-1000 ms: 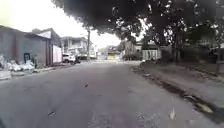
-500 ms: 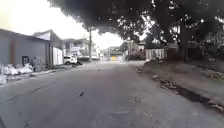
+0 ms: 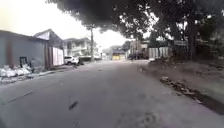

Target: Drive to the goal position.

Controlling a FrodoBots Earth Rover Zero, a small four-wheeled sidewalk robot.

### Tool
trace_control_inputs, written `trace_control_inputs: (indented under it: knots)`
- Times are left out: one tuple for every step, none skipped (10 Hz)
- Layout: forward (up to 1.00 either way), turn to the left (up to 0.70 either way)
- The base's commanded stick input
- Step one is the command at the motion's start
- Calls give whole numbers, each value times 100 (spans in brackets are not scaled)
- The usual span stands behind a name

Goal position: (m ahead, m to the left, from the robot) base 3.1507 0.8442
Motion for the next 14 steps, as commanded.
trace_control_inputs:
  knots:
    - [100, 6]
    - [100, 6]
    - [100, 6]
    - [100, 6]
    - [100, 6]
    - [100, 6]
    - [100, 6]
    - [100, 6]
    - [100, 6]
    - [100, 6]
    - [100, 6]
    - [100, 6]
    - [100, 6]
    - [100, 6]
